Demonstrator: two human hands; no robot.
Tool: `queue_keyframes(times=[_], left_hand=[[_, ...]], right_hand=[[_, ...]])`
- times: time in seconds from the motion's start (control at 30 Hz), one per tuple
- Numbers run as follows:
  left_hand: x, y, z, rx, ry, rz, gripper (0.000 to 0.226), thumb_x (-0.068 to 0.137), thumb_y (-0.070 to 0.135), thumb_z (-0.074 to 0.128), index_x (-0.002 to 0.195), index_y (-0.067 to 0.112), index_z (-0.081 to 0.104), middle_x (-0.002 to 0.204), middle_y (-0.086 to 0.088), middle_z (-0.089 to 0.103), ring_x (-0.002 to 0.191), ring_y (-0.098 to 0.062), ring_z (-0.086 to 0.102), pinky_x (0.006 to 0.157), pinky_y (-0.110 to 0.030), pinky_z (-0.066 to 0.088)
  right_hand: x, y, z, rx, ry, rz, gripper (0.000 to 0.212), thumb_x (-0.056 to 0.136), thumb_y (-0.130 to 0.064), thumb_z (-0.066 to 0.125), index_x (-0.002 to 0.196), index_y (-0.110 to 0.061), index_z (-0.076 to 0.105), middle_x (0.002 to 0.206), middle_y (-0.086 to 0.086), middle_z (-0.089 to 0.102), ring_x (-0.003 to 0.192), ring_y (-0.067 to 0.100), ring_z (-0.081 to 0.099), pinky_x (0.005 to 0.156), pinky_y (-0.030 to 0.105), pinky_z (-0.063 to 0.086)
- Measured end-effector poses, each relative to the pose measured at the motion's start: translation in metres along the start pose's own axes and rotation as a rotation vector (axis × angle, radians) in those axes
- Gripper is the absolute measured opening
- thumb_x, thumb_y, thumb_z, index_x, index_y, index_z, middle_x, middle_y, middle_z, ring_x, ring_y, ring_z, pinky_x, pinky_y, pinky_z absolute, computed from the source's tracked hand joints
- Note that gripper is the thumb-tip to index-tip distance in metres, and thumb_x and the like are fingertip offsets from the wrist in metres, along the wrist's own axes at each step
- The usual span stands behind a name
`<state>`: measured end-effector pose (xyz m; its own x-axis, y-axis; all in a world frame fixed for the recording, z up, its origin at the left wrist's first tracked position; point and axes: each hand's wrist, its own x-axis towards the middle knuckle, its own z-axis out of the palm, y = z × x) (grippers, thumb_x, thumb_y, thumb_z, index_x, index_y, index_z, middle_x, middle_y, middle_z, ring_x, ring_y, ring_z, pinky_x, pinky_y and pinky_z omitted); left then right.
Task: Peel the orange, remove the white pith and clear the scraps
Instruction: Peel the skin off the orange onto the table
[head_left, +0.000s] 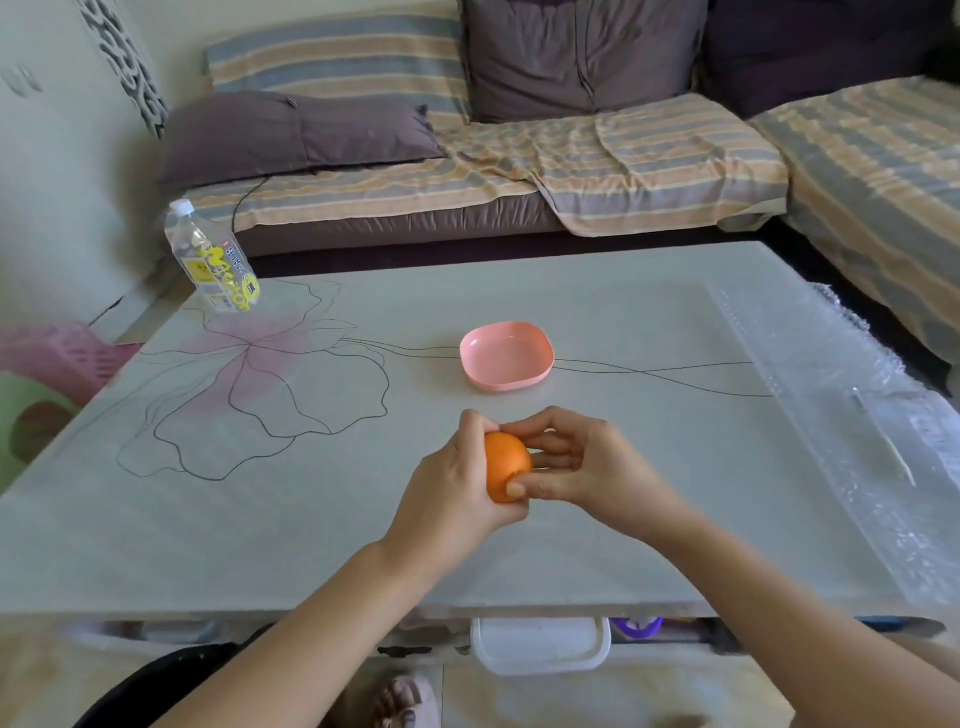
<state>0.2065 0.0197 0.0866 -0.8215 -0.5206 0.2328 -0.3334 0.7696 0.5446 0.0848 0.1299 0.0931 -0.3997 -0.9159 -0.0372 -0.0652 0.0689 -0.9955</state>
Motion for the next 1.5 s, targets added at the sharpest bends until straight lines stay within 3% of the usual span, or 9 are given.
queue_keyframes(times=[0.23,0.4,0.6,0.8,0.97,1.07,1.2,1.33,1.5], left_hand=[[0.005,0.004,0.006,-0.027,0.002,0.027,0.055,0.073,0.030,0.075,0.113,0.013,0.041,0.094,0.008,0.054,0.083,-0.022,0.060,0.065,-0.029,0.044],[0.010,0.007,0.015,-0.035,-0.015,0.037,0.057,0.071,0.028,0.078,0.111,0.011,0.041,0.101,0.000,0.065,0.084,-0.026,0.063,0.067,-0.038,0.049],[0.018,0.022,0.020,0.000,-0.004,0.044,0.050,0.076,0.032,0.071,0.106,0.009,0.039,0.096,-0.002,0.064,0.080,-0.029,0.062,0.060,-0.034,0.045],[0.018,0.028,0.021,0.011,-0.007,0.086,0.043,0.080,0.031,0.065,0.096,0.015,0.028,0.091,-0.004,0.061,0.076,-0.031,0.061,0.057,-0.036,0.045],[0.019,0.021,0.023,0.016,0.005,0.120,0.051,0.077,0.032,0.070,0.110,0.012,0.036,0.104,-0.001,0.062,0.082,-0.029,0.062,0.063,-0.038,0.049],[0.021,0.018,0.017,-0.055,-0.028,0.101,0.059,0.075,0.026,0.075,0.118,0.016,0.035,0.110,0.001,0.059,0.089,-0.025,0.062,0.069,-0.033,0.050],[0.020,0.014,0.007,-0.268,-0.197,0.044,0.060,0.075,0.031,0.076,0.120,0.033,0.036,0.109,0.012,0.054,0.092,-0.004,0.057,0.070,-0.010,0.044],[0.018,0.006,0.000,-0.229,-0.326,0.023,0.064,0.073,0.034,0.077,0.124,0.040,0.039,0.104,0.018,0.054,0.091,-0.001,0.057,0.073,-0.011,0.046],[0.015,0.001,0.001,-0.255,-0.332,-0.004,0.060,0.071,0.029,0.079,0.114,0.044,0.040,0.095,0.019,0.057,0.087,0.001,0.058,0.070,-0.011,0.047]], right_hand=[[-0.001,0.004,-0.005,-0.028,0.067,-0.039,0.031,0.075,0.002,0.074,0.100,-0.014,0.065,0.093,0.001,0.074,0.088,0.015,0.070,0.076,0.023,0.054],[-0.006,0.004,0.004,-0.274,0.231,-0.066,0.027,0.074,-0.004,0.064,0.097,-0.018,0.064,0.081,0.003,0.072,0.077,0.018,0.068,0.070,0.032,0.058],[-0.005,0.001,0.009,-0.443,0.356,-0.079,0.023,0.078,-0.012,0.055,0.099,-0.016,0.059,0.081,0.006,0.069,0.074,0.022,0.064,0.064,0.040,0.053],[-0.007,-0.001,0.008,-0.446,0.385,-0.045,0.021,0.077,-0.009,0.051,0.095,-0.018,0.056,0.079,0.005,0.068,0.069,0.017,0.059,0.056,0.032,0.048],[-0.010,-0.001,0.003,-0.324,0.315,-0.053,0.028,0.079,-0.008,0.054,0.102,-0.023,0.058,0.090,-0.001,0.069,0.080,0.013,0.065,0.067,0.031,0.055],[-0.010,-0.003,-0.011,-0.094,0.164,-0.032,0.036,0.078,-0.006,0.071,0.109,-0.022,0.061,0.101,-0.004,0.071,0.093,0.010,0.067,0.081,0.029,0.056],[-0.010,-0.006,-0.025,-0.027,0.106,-0.043,0.041,0.070,-0.007,0.080,0.106,-0.020,0.066,0.101,-0.003,0.073,0.093,0.014,0.069,0.083,0.027,0.055],[-0.013,-0.002,-0.019,-0.046,0.046,-0.035,0.038,0.072,-0.004,0.079,0.104,-0.020,0.067,0.093,-0.004,0.073,0.091,0.012,0.069,0.080,0.022,0.052],[-0.014,0.002,-0.013,-0.096,0.053,-0.050,0.032,0.077,-0.002,0.074,0.104,-0.019,0.067,0.092,-0.005,0.073,0.090,0.013,0.069,0.080,0.024,0.053]])
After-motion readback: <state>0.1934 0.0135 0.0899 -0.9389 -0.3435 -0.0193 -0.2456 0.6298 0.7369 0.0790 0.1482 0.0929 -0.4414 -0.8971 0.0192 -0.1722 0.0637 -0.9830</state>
